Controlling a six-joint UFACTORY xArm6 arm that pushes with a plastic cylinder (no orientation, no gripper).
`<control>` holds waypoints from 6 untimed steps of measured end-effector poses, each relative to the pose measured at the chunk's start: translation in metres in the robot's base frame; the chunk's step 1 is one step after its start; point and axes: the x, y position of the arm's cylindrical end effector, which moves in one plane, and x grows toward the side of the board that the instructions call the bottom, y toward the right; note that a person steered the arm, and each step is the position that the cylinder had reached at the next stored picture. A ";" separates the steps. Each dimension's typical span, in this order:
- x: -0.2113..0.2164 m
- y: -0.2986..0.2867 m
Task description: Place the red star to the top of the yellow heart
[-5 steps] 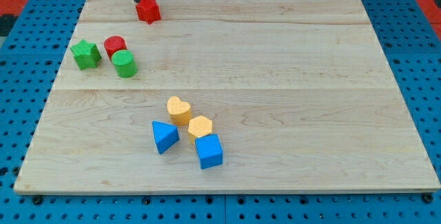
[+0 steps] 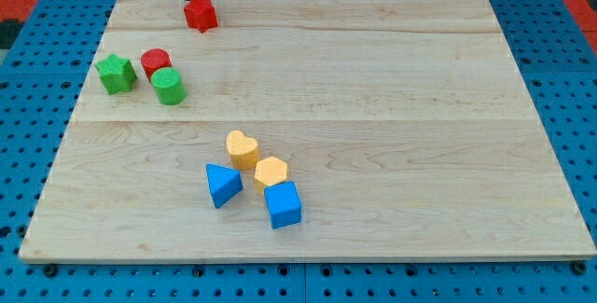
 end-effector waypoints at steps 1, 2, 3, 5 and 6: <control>0.025 -0.003; 0.042 0.029; 0.041 0.072; 0.036 0.120; 0.032 0.136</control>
